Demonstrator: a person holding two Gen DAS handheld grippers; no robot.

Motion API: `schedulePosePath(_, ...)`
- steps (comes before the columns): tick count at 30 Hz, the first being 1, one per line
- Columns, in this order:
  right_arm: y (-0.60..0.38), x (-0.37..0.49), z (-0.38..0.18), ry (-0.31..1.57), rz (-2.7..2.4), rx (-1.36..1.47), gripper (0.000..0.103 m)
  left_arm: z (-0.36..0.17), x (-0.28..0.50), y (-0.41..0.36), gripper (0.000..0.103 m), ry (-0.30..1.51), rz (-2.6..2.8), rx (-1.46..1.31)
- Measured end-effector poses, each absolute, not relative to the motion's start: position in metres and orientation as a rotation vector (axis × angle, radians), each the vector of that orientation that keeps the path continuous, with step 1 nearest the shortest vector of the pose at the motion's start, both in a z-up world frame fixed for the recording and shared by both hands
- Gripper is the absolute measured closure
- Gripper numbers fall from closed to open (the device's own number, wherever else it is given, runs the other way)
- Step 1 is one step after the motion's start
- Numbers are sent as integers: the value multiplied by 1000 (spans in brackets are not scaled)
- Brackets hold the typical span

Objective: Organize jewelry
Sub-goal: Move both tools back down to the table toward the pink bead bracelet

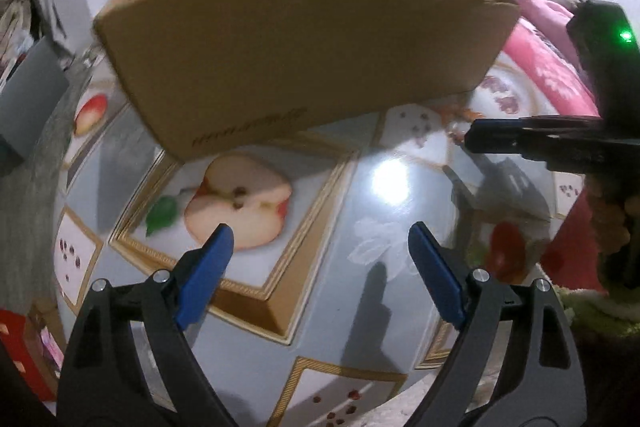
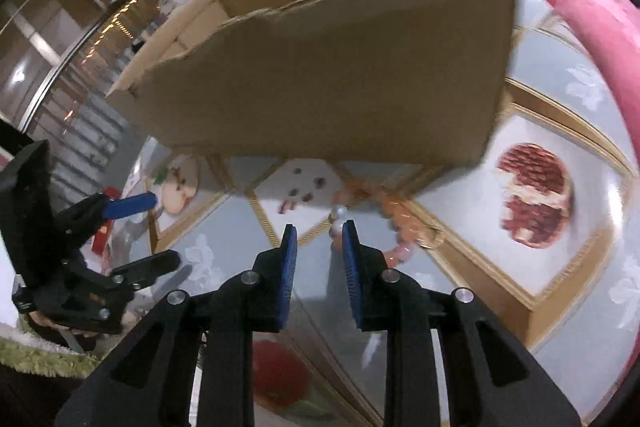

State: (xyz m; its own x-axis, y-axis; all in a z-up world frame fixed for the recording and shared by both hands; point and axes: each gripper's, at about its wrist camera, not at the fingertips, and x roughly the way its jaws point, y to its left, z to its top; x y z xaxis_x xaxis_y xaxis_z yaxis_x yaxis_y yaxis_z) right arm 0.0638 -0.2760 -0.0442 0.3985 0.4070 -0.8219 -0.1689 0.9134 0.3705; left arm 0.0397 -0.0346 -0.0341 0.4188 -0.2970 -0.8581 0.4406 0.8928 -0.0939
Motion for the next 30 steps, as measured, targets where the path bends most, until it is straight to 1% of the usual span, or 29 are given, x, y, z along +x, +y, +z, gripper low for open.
schedulePosePath(9,-237,69,-55,1137,581,408,76,-43,39,-9,18,1065,-413,111)
schedulePosePath(14,-219,62,-45,1110,683,424,75,-43,37,-10,18,1054,-399,140)
schedulePosePath(16,-222,56,-38,1090,658,394,69,-44,35,-12,17,1052,-393,158)
schedulePosePath(20,-251,45,-27,1061,546,357,62,-46,34,-19,14,1052,-379,195)
schedulePosePath(23,-282,32,-17,1035,374,297,51,-47,34,-25,12,1050,-366,213)
schedulePosePath(24,-289,31,-13,1028,320,275,44,-47,34,-24,11,1053,-363,209)
schedulePosePath(25,-298,29,-12,1024,255,245,40,-47,35,-25,10,1054,-360,208)
schedulePosePath(27,-308,25,-11,1025,113,152,37,-48,37,-27,8,1056,-354,207)
schedulePosePath(28,-312,24,-13,1029,36,97,34,-49,37,-28,8,1055,-351,205)
schedulePosePath(30,-316,25,-19,1041,-26,54,32,-48,38,-32,8,1055,-345,203)
